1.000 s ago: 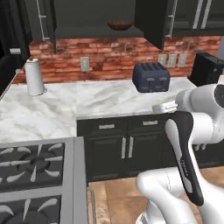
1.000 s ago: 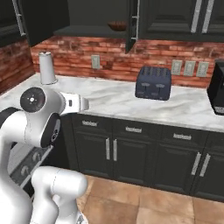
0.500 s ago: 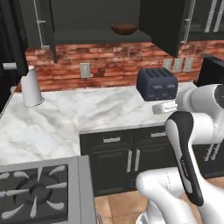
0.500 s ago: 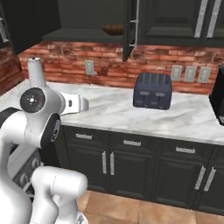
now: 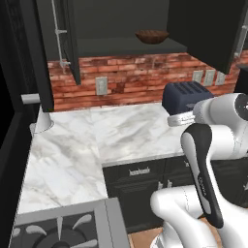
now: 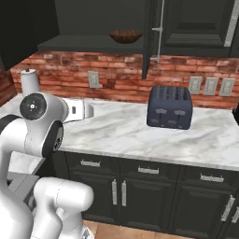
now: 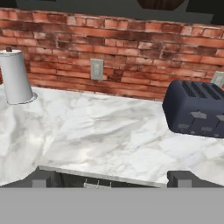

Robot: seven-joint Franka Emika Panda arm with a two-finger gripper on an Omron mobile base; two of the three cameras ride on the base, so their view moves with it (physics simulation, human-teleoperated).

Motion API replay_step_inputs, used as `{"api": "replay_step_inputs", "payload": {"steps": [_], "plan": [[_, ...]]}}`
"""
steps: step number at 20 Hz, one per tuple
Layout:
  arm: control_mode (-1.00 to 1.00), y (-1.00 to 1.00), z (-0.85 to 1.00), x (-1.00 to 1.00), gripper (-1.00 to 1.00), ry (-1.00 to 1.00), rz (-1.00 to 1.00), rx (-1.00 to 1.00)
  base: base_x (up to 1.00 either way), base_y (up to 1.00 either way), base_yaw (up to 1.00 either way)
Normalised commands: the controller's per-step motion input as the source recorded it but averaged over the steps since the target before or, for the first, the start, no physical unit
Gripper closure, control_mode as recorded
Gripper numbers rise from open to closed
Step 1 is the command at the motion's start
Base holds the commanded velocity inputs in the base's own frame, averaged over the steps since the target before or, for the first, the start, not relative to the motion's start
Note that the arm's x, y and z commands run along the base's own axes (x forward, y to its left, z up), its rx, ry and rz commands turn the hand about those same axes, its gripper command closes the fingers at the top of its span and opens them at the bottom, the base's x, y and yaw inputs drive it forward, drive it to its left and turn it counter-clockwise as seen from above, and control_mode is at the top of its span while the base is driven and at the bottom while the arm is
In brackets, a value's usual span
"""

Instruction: Take the smaller bowl and place it next to the appetizer plate on the dining counter , and place the larger bowl next to the plate with cooked food.

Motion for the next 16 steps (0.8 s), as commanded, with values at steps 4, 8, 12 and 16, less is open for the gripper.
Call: {"api": "replay_step_inputs", "payload": {"steps": [4, 8, 12, 16], "plan": [[1.00, 0.00, 0.00, 0.00, -1.00, 0.00, 0.00, 0.00, 0.61, 0.00, -0.08], [1.00, 0.00, 0.00, 0.00, -1.00, 0.00, 0.00, 0.00, 0.57, 0.00, -0.08], [1.00, 0.00, 0.00, 0.00, -1.00, 0.00, 0.00, 0.00, 0.56, 0.00, -0.08], [1.00, 0.00, 0.00, 0.00, -1.00, 0.00, 0.00, 0.00, 0.35, 0.00, -0.07]]}}
